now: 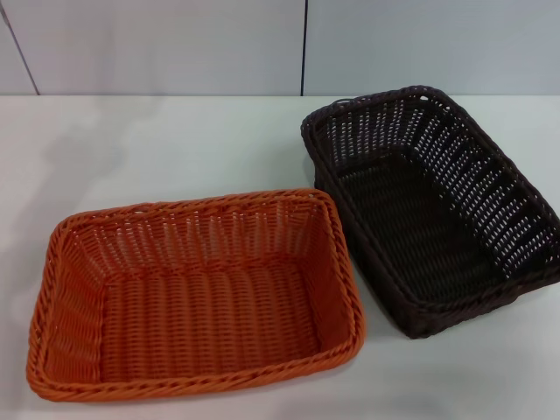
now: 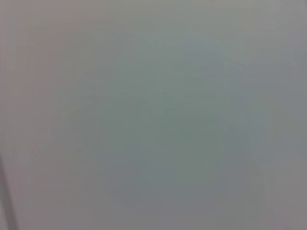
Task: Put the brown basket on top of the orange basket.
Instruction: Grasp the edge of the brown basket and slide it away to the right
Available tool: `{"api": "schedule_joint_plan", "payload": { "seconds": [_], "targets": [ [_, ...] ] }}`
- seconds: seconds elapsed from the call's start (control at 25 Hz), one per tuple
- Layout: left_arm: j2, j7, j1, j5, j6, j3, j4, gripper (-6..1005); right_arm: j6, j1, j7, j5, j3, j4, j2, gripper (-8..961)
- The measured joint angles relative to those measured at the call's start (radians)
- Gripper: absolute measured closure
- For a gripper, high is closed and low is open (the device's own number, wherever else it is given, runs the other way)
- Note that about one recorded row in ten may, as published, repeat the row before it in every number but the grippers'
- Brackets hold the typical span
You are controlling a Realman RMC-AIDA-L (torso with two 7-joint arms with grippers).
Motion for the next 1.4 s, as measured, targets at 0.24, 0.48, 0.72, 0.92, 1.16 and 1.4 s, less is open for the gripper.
{"api": "schedule_joint_plan", "payload": {
  "seconds": [0.24,0.48,0.72,0.92,1.16,1.4],
  "targets": [
    [-0.002,0.185,0.129,-0.432,0.108,-0.008,0.011,455,0.015,0.015,0.001,0.000,-0.002,0.013,-0.002,163],
    [-0.007,0.479,0.210,-0.818,0.057,-0.049,0.107,454,0.033,0.041,0.002,0.000,-0.001,0.040,-0.003,162],
    [-0.008,0.677,0.215,-1.050,-0.184,-0.188,0.316,454,0.064,0.064,0.024,0.000,0.001,0.067,-0.003,163],
    [-0.007,0.842,0.214,-1.211,-0.403,-0.289,0.496,453,0.152,0.044,0.044,0.000,-0.002,0.018,-0.003,162],
    [-0.005,1.029,0.226,-1.357,-0.562,-0.377,0.736,453,0.401,-0.036,0.025,-0.011,0.003,-0.172,-0.003,163],
    [-0.005,1.054,0.245,-1.369,-0.570,-0.393,0.783,454,0.658,-0.123,0.011,-0.058,0.035,-0.386,-0.006,162]
  ]
}}
